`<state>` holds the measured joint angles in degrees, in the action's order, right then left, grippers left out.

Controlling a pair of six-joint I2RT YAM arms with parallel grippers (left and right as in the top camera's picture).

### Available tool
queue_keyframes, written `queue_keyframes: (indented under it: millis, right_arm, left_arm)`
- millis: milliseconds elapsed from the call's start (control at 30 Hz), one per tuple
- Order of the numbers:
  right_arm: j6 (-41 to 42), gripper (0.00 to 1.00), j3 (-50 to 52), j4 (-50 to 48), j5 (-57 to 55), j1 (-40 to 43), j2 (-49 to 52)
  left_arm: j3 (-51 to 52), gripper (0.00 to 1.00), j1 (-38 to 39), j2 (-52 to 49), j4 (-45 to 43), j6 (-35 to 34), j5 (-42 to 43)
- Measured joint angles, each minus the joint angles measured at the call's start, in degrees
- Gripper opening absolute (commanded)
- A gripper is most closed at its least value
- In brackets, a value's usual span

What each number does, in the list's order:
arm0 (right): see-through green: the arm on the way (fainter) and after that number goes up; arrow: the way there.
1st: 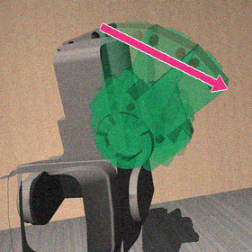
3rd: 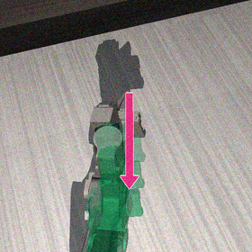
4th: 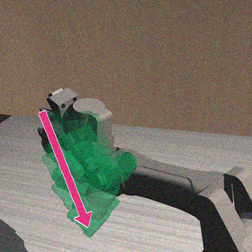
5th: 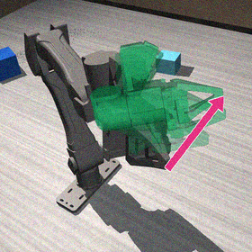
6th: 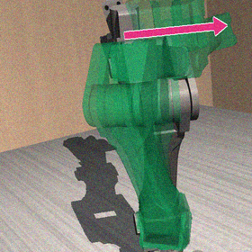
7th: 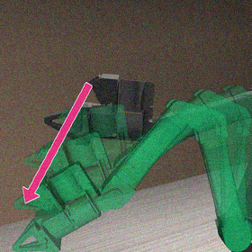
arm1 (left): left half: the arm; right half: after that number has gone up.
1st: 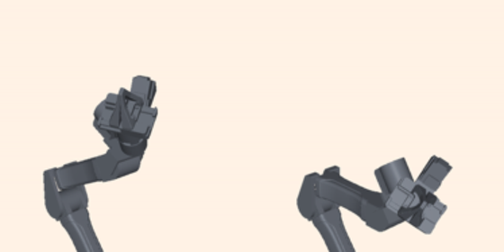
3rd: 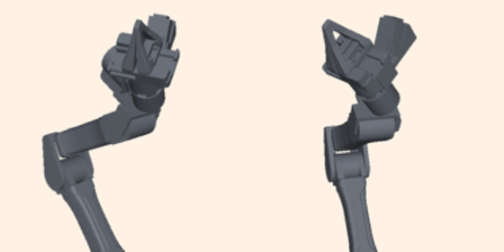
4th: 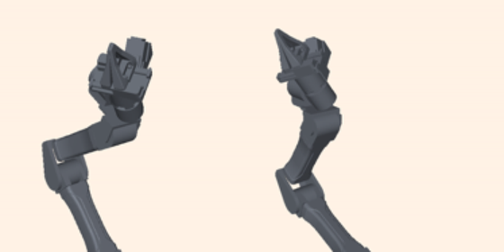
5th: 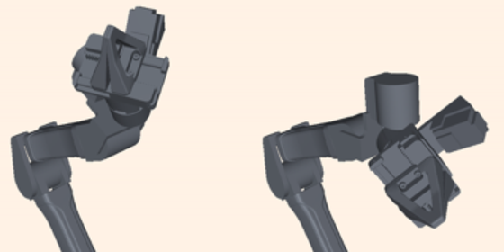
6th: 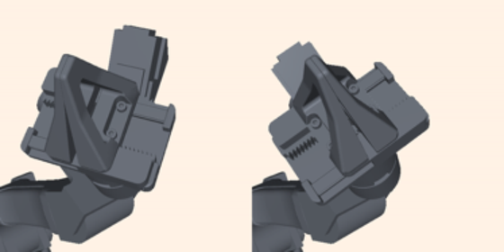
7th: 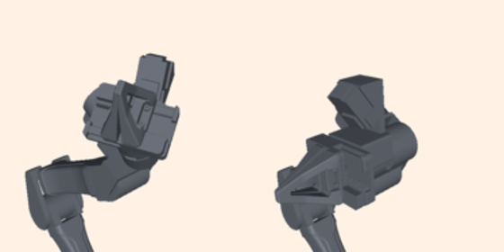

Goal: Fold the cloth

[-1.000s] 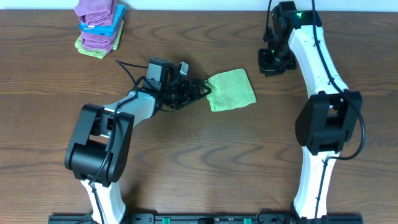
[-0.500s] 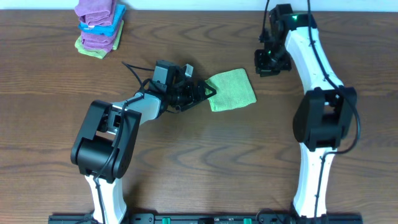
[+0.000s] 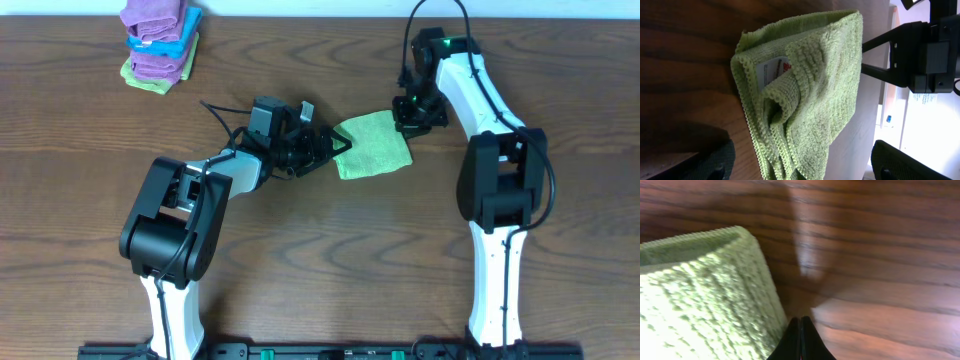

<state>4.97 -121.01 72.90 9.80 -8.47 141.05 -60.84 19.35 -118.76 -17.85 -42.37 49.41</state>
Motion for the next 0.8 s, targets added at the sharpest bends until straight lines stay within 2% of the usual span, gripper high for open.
queue_keyframes:
  millis: [367, 467, 500, 600, 800]
  right_arm:
    - [0.0, 0.02, 0.0, -1.49, 0.94, -3.34, 1.07]
    - [0.0, 0.01, 0.0, -1.62, 0.94, -3.85, 1.07]
    - [0.0, 0.01, 0.0, -1.62, 0.94, -3.93, 1.07]
    - [0.0, 0.02, 0.0, -1.62, 0.94, -3.91, 1.07]
    - [0.0, 0.01, 0.0, -1.44, 0.98, -3.91, 1.07]
  left_arm:
    - [-0.22, 0.87, 0.61, -0.22, -0.02, -0.28, -0.24]
    - [-0.63, 0.77, 0.72, -0.74, 0.0, -0.98, -0.07]
    - [-0.72, 0.77, 0.72, -0.96, 0.13, -1.25, -0.09]
    - [-0.81, 0.64, 0.79, -1.27, 0.59, -1.38, -0.02]
    - [-0.59, 0.14, 0.96, -2.71, 1.49, -1.79, -0.61]
